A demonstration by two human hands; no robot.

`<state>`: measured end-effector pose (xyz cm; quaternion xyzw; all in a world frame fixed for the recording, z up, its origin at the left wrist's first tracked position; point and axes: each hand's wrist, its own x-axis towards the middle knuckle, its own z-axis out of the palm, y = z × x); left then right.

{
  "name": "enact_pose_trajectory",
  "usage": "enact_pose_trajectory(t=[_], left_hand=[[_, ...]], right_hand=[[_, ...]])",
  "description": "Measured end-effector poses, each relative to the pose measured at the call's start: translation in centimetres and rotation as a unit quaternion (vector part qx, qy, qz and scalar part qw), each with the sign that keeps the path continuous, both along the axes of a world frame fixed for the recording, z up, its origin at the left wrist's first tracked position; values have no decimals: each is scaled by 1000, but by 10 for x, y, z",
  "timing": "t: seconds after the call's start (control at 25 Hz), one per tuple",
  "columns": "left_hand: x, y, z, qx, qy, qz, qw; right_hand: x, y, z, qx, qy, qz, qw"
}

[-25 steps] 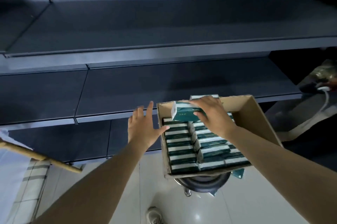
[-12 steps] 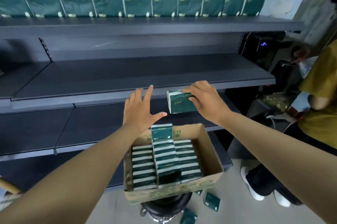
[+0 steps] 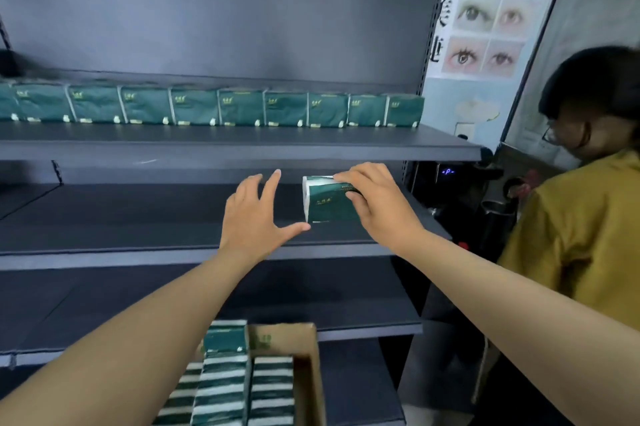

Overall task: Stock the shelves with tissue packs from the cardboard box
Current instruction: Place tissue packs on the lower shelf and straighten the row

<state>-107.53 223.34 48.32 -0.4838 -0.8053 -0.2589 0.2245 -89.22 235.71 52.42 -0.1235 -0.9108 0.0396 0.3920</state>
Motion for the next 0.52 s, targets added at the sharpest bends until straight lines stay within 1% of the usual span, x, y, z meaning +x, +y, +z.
enact_pose_trajectory(t=[0.28,0.44,0.52], left_hand=[[6,83,71,55,38,-29,997],[-2,132,94,56,61,-34,996],[-9,162,100,52,50,-34,997]], right_hand=[[7,70,56,29,5,-33,999],[8,119,84,40,9,-66,997],[7,146,93,28,29,-79,996]])
